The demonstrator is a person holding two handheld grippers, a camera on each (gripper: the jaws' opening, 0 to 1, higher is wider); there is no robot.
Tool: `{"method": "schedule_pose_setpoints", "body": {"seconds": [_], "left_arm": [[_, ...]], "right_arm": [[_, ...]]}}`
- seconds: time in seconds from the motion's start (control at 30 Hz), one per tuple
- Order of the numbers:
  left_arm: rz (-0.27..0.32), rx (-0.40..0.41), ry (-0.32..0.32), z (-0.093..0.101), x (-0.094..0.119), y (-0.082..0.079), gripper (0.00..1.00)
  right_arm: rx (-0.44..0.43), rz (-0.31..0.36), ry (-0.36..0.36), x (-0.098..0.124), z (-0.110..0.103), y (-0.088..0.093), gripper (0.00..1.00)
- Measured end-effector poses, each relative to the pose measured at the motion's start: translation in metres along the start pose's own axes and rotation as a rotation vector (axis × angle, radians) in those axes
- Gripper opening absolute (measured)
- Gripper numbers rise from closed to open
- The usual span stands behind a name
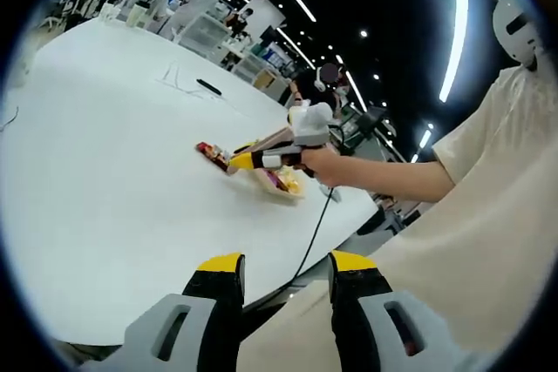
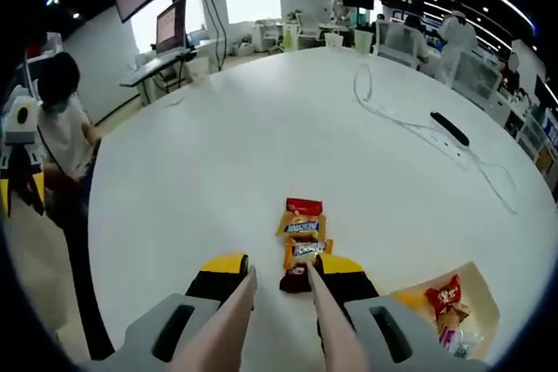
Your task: Place the target food into the container with the food tongs after gripping and lifting it, then release it inside without dropping or visibly crushing the food.
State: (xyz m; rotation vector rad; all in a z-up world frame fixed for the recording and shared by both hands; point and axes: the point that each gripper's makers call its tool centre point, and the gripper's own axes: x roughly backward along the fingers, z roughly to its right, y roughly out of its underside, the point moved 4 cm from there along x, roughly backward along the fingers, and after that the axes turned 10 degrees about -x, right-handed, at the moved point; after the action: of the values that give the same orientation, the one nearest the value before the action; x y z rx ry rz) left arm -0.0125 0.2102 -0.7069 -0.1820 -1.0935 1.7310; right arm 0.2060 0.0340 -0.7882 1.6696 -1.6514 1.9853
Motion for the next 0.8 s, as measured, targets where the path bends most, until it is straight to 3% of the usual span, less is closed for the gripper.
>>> {"method": "schedule_pose_setpoints", "body": {"seconds": [0.8], "left_arm": [[0.019,0.001,-0.011,-0.0021,0.0026,-0.0021,0.38]], "right_arm": [[0.019,-0.011,-0.001,-0.0026,0.0012,-0.0033,0.30]]}}
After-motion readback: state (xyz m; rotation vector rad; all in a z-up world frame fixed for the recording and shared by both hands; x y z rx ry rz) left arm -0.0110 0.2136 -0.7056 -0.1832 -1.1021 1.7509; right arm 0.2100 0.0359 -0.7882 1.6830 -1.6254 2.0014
